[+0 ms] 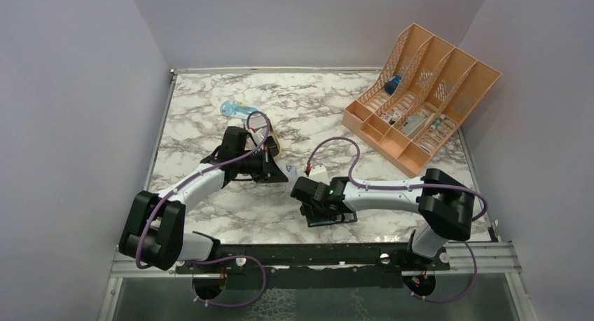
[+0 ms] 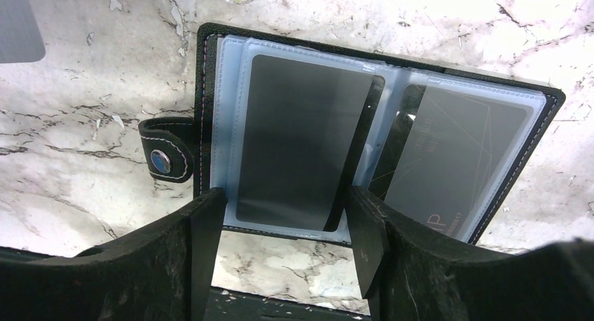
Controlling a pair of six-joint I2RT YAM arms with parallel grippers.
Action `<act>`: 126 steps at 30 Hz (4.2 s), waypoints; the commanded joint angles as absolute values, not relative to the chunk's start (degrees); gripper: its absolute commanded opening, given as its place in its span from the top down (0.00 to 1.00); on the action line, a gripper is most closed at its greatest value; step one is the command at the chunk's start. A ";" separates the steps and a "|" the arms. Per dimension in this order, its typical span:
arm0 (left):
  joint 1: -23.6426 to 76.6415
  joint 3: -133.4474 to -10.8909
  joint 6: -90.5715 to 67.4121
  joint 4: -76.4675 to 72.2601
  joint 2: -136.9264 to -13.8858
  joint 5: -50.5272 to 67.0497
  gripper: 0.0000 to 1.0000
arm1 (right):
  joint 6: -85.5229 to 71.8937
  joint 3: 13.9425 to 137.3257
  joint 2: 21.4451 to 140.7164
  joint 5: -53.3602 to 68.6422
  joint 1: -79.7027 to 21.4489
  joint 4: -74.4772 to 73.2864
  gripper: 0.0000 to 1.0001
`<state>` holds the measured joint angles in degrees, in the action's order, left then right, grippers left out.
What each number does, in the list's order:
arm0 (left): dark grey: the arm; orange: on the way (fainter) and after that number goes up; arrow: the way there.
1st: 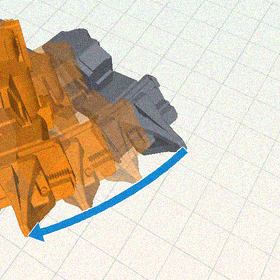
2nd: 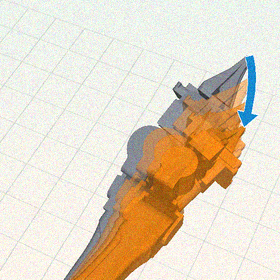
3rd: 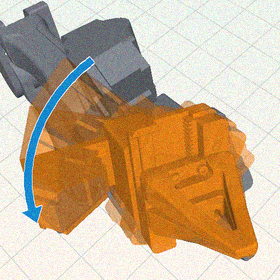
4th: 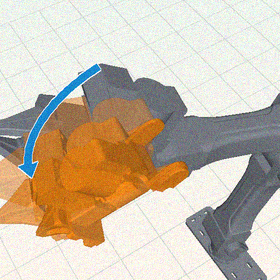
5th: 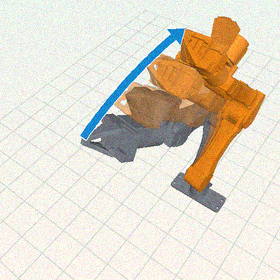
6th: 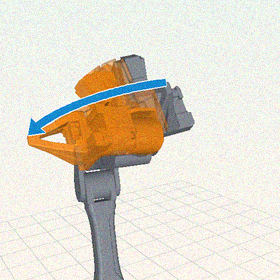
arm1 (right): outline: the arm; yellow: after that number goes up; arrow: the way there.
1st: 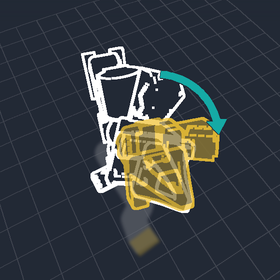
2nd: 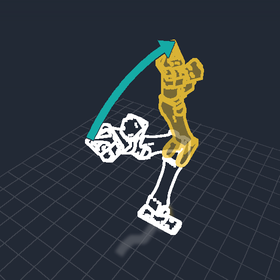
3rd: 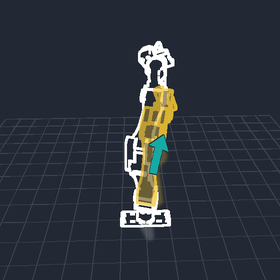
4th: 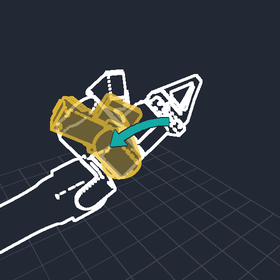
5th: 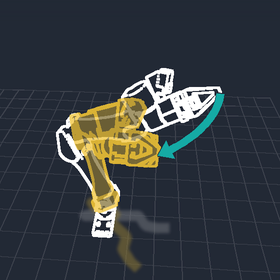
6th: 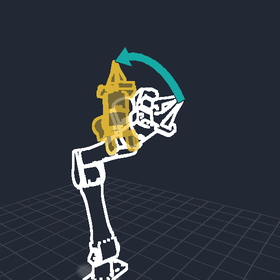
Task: Put the credit cards into the card holder
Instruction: Turn over the card slot in the card holder.
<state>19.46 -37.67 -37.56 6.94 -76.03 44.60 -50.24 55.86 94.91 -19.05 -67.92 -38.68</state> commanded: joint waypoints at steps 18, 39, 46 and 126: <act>22.51 -37.09 -37.30 6.93 -75.16 41.03 1.00 | -50.80 53.04 93.14 -20.38 -67.79 -33.78 0.53; 33.57 -33.04 -45.61 -4.08 -80.98 37.37 1.00 | -49.36 40.47 76.22 -15.03 -63.05 -19.58 0.53; 34.53 -32.67 -44.55 -3.78 -83.53 35.72 1.00 | -49.84 45.99 81.99 -15.64 -63.06 -28.16 0.44; 38.46 -30.64 -58.46 -15.68 -84.76 39.42 1.00 | -46.12 30.87 70.57 -5.05 -46.13 -24.12 0.50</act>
